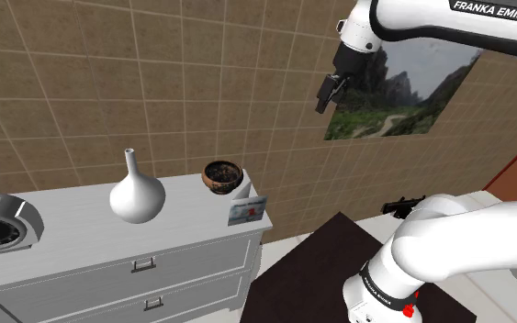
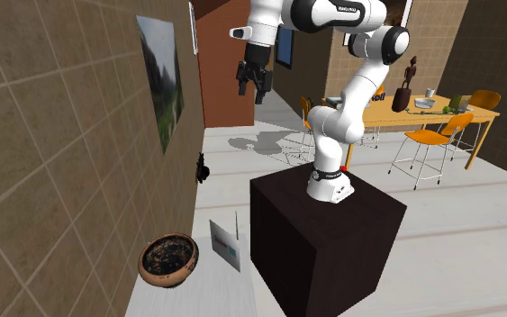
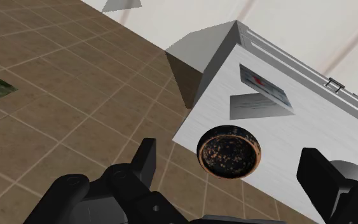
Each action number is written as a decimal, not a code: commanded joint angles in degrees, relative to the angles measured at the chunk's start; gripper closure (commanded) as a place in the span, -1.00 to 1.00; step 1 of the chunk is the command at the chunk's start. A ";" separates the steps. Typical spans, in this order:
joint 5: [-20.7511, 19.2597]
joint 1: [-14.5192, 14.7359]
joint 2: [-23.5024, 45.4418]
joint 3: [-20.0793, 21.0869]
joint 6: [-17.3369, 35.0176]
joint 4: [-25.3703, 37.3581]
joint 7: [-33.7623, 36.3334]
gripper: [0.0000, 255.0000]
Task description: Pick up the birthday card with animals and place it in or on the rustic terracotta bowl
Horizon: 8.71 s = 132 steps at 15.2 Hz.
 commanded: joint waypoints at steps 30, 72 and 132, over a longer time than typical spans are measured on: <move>0.61 4.99 44.52 10.74 44.21 -8.13 17.19 -1.00; -0.33 5.85 50.38 11.47 45.15 -4.34 19.28 1.00; -1.48 3.50 76.94 7.98 24.05 43.45 11.46 1.00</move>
